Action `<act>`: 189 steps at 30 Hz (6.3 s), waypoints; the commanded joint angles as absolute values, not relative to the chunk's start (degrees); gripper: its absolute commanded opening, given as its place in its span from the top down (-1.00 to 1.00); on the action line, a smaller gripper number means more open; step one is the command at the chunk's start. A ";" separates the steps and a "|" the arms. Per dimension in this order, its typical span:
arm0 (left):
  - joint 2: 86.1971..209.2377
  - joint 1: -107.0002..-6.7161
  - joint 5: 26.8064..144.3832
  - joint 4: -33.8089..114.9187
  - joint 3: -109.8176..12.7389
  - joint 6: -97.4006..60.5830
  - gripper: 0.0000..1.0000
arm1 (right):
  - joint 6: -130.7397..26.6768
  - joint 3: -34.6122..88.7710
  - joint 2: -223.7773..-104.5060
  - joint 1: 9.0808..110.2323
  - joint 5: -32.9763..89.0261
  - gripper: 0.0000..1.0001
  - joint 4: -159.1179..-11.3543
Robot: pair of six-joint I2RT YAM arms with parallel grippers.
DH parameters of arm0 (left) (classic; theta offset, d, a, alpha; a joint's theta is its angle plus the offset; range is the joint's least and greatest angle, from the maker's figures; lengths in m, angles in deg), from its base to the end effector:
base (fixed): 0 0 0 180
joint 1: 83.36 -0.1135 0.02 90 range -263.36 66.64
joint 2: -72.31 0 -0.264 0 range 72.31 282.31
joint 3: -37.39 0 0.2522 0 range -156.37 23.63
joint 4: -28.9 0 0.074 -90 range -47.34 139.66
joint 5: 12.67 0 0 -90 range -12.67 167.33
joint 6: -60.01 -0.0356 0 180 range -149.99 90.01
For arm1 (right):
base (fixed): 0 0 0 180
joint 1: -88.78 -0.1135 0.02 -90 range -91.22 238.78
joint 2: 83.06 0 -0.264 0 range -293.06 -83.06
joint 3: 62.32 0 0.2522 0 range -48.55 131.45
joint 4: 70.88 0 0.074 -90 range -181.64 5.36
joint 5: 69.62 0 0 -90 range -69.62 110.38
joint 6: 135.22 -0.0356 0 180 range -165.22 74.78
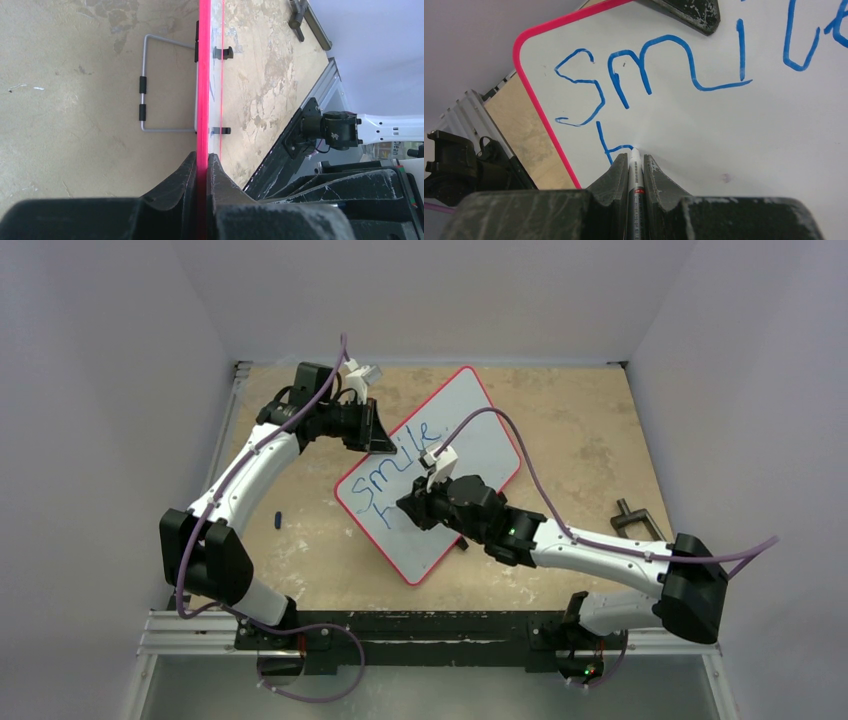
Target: Write a sentence on the whiteboard
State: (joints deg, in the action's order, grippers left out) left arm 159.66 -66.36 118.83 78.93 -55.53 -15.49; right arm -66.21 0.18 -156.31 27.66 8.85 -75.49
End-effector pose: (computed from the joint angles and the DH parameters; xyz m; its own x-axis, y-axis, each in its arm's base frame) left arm 0.3093 -0.1192 0.3312 -0.8165 0.0535 -0.5748 0.4822 0.6108 -0.6280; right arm 0.1495 0.2563 0.2904 -0.3934 0.0134 -0.9193 -0.6683 0.6825 0.2960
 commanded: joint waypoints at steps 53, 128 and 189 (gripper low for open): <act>155.72 -66.66 116.29 73.71 -56.05 -16.01 1.00 | -65.99 -2.41 -155.91 27.93 14.64 1.00 -75.85; 155.86 -66.68 116.57 73.68 -56.00 -15.84 1.00 | -60.17 5.62 -157.16 30.25 7.82 1.00 -78.91; 155.73 -66.71 116.53 73.66 -56.00 -15.95 1.00 | -60.30 1.56 -157.38 31.93 1.57 1.00 -84.55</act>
State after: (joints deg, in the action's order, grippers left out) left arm 159.05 -66.47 117.95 78.73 -55.22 -15.05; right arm -62.01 0.02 -155.35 30.15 6.62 -82.84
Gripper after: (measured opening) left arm 0.050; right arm 0.092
